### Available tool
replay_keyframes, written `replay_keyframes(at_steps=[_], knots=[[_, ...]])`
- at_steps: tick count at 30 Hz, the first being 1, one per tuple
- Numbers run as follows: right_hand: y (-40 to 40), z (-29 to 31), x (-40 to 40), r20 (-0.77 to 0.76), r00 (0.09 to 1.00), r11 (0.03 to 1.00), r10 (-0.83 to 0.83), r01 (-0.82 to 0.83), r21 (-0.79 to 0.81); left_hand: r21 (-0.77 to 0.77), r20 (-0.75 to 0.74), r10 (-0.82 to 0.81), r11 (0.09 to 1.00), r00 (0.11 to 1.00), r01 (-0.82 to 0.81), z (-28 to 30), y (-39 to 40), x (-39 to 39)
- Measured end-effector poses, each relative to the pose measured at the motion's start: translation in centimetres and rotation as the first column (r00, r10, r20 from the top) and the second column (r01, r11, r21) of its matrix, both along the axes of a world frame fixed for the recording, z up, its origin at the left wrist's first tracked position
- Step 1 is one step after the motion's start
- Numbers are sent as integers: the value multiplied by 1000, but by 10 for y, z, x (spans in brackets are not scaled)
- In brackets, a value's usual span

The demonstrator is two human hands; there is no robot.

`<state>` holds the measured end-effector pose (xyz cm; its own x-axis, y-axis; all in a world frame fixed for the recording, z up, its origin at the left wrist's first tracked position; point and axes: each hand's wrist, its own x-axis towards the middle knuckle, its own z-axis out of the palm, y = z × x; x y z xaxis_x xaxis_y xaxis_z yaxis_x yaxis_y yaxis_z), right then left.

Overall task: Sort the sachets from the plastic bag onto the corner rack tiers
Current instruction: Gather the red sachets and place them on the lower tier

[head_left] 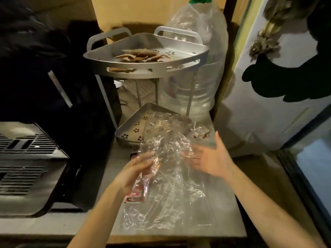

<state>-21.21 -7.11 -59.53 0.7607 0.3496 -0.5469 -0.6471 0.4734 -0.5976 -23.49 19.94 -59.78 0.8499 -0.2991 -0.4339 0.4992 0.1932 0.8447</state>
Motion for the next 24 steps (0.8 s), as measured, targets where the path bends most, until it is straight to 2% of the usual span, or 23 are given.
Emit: replay_keyframes(at_steps=[4, 6, 8, 10, 12, 14, 15, 16, 18, 21, 24], knots=[[41, -18, -8, 153, 988, 930, 20, 38, -366, 21, 20, 60, 998, 998, -60, -7, 4, -12], [55, -23, -13, 207, 978, 895, 10, 83, -437, 71, 11, 65, 995, 998, -65, -9, 13, -17], [64, -25, -15, 226, 974, 887, 3, 102, -450, 251, 43, 77, 964, 996, -86, -6, 22, -22], [72, -28, -12, 242, 970, 872, 36, 88, -481, 445, 94, 144, 879, 985, -171, 3, 26, -26], [83, -32, -10, 246, 966, 862, 76, 60, -503, 640, 282, 188, 694, 941, -330, 12, 23, -31], [98, -35, -10, 237, 964, 843, 117, 30, -537, 745, 507, 74, 463, 859, -480, 16, 18, -38], [106, -35, -11, 240, 962, 833, 131, 25, -553, 756, 564, -5, 405, 826, -514, 14, 16, -41], [115, -36, -12, 247, 959, 824, 139, 26, -566, 770, 572, -69, 388, 817, -506, 10, 14, -42], [131, -39, -13, 258, 956, 816, 141, 35, -577, 826, 498, -155, 385, 853, -412, -9, 13, -43], [148, -44, -14, 262, 951, 810, 162, 24, -586, 897, 426, -268, 254, 864, -363, -46, 17, -40], [152, -48, -16, 281, 947, 791, 154, 52, -610, 916, 377, -292, 261, 879, -306, -63, 19, -39]])
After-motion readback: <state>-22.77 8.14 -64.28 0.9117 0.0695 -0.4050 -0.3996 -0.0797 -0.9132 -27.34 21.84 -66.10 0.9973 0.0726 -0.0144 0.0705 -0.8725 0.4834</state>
